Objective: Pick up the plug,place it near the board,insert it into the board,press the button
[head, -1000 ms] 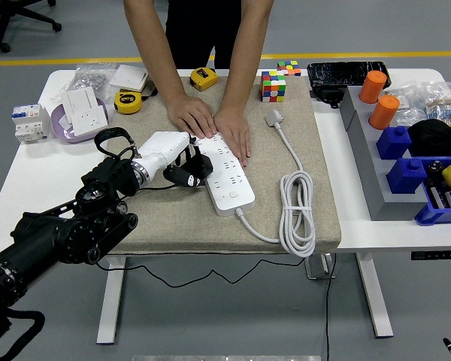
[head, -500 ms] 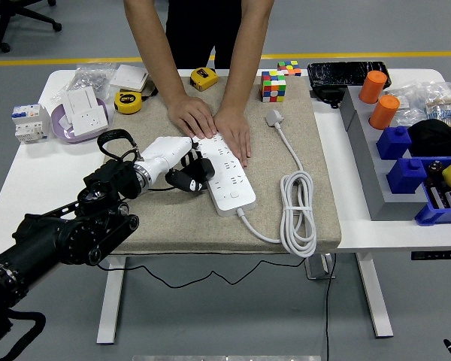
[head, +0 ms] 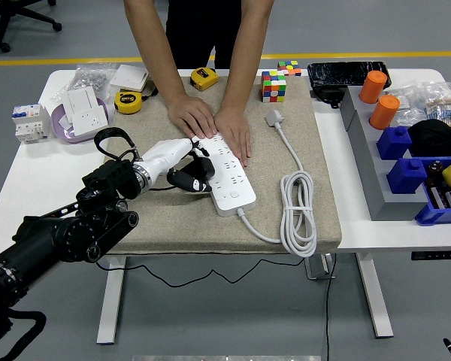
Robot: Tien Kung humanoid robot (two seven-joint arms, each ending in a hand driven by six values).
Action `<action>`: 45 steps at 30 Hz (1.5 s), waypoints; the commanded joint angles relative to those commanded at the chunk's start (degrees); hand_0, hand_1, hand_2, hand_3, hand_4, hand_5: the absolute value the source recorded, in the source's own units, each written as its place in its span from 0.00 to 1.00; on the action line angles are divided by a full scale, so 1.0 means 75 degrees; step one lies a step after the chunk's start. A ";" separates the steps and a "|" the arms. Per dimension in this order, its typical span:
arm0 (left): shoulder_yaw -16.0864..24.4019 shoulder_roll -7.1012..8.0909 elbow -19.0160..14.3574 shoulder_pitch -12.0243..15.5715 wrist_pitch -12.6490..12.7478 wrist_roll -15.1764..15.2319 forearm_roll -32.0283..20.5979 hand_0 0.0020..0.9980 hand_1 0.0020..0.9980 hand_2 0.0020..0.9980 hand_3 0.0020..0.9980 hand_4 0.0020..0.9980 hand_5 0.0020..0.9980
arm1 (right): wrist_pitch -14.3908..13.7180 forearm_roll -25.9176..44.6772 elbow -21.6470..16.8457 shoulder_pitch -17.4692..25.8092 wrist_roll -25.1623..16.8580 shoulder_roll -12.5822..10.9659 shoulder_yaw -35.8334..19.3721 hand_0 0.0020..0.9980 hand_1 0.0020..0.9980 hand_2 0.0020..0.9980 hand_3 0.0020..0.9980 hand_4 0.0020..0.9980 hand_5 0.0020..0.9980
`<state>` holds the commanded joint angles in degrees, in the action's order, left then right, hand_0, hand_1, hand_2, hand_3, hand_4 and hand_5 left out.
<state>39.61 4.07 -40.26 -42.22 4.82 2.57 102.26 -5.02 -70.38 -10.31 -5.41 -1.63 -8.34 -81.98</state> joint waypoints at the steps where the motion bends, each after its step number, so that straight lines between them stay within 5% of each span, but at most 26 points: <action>1: 0.0037 0.0006 -0.0028 0.0008 -0.0082 0.0006 -0.0086 0.86 0.89 0.83 0.86 1.00 0.93 | 0.0006 0.0000 0.0000 -0.0001 -0.0005 0.0001 -0.0005 0.76 0.75 0.73 0.78 1.00 0.91; 6: 0.0681 0.0029 -0.0423 0.0194 -0.0337 0.0071 -0.0534 0.86 0.89 0.83 0.86 1.00 0.93 | 0.0007 0.0015 0.0000 -0.0004 -0.0016 0.0019 -0.0026 0.76 0.75 0.73 0.78 1.00 0.91; 7: 0.0887 0.0019 -0.0545 0.0269 -0.0314 0.0083 -0.0584 0.97 1.00 0.96 0.94 1.00 1.00 | 0.0005 0.0011 0.0000 -0.0002 -0.0014 0.0023 -0.0032 0.76 0.75 0.73 0.78 1.00 0.91; 9: 0.1339 -0.0011 -0.0782 0.0414 -0.0233 0.0102 -0.0655 0.97 1.00 0.96 0.94 1.00 1.00 | 0.0002 0.0006 0.0000 0.0005 -0.0011 0.0028 -0.0040 0.76 0.75 0.73 0.78 1.00 0.91; 17: 0.3423 -0.0309 -0.2043 0.1293 0.0942 0.0264 -0.0737 1.00 1.00 0.98 0.95 1.00 1.00 | 0.0010 0.0002 0.0000 0.0028 -0.0011 0.0058 -0.0069 0.76 0.75 0.73 0.78 1.00 0.91; 21: 0.4297 -0.0543 -0.3138 0.2103 0.1673 0.0270 -0.1188 1.00 1.00 0.96 0.92 1.00 1.00 | 0.0003 -0.0024 0.0000 0.0049 -0.0011 0.0074 -0.0107 0.76 0.74 0.72 0.78 1.00 0.91; 25: 0.4595 -0.0543 -0.4343 0.3065 0.2297 0.0421 -0.2139 0.97 1.00 0.96 0.91 1.00 1.00 | 0.0002 -0.0087 0.0000 0.0090 -0.0004 0.0096 -0.0160 0.76 0.75 0.72 0.78 1.00 0.91; 30: 0.4221 -0.0543 -0.5697 0.4166 0.1805 0.0832 -0.3654 0.97 1.00 0.96 0.91 1.00 1.00 | 0.0022 -0.0105 0.0000 0.0105 -0.0016 0.0110 -0.0102 0.76 0.75 0.72 0.78 1.00 0.91; 34: 0.3698 -0.0429 -0.6225 0.4829 0.1166 0.0857 -0.4811 1.00 1.00 1.00 0.97 1.00 1.00 | 0.0033 -0.0087 0.0000 0.0088 -0.0032 0.0104 -0.0052 0.76 0.74 0.72 0.78 1.00 0.91; 39: 0.3168 -0.0169 -0.6111 0.5136 0.0682 0.0634 -0.5110 1.00 1.00 1.00 0.98 1.00 1.00 | 0.0032 -0.0153 0.0000 0.0116 -0.0012 0.0088 -0.0094 0.76 0.75 0.72 0.78 1.00 0.91; 45: 0.2975 -0.0006 -0.5482 0.5183 0.0485 0.0238 -0.3987 1.00 1.00 1.00 0.98 1.00 1.00 | 0.0047 -0.0116 0.0000 0.0112 -0.0013 0.0086 -0.0044 0.76 0.75 0.72 0.78 1.00 0.92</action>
<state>61.93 4.03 -81.38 -3.35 8.46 4.35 72.36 -4.67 -71.24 -10.31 -4.56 -1.73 -7.70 -82.31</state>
